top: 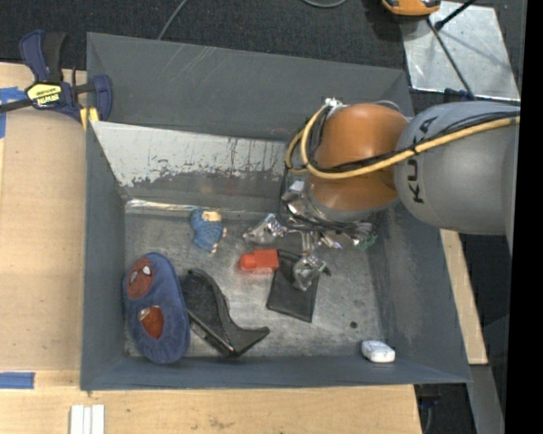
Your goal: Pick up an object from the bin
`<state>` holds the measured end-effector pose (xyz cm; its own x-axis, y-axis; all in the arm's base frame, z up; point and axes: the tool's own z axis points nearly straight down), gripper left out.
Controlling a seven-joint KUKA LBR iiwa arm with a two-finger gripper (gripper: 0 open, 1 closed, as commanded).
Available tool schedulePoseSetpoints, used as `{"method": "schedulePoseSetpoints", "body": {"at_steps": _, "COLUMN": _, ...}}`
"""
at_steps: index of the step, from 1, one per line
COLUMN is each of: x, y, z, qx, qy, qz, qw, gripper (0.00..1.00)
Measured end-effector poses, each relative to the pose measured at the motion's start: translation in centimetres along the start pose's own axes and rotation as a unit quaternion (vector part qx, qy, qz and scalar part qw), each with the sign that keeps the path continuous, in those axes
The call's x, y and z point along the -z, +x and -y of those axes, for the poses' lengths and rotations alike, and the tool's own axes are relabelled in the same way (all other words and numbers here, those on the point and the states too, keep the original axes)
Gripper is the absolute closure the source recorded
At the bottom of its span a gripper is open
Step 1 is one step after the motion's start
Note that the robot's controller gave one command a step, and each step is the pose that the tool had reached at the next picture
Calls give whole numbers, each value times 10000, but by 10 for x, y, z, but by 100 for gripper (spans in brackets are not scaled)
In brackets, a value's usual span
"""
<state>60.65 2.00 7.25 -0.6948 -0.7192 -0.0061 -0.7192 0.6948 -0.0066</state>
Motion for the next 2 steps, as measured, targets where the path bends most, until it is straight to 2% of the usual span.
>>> {"method": "schedulePoseSetpoints", "body": {"at_steps": 1, "x": 6, "y": -4, "z": 2, "qx": -16, "qy": 29, "qz": 68, "qw": 10000, "gripper": 100}}
{"method": "schedulePoseSetpoints", "body": {"at_steps": 2, "x": 202, "y": 0, "z": -3, "qx": 289, "qy": 13, "qz": 20, "qw": 9996, "gripper": 100}}
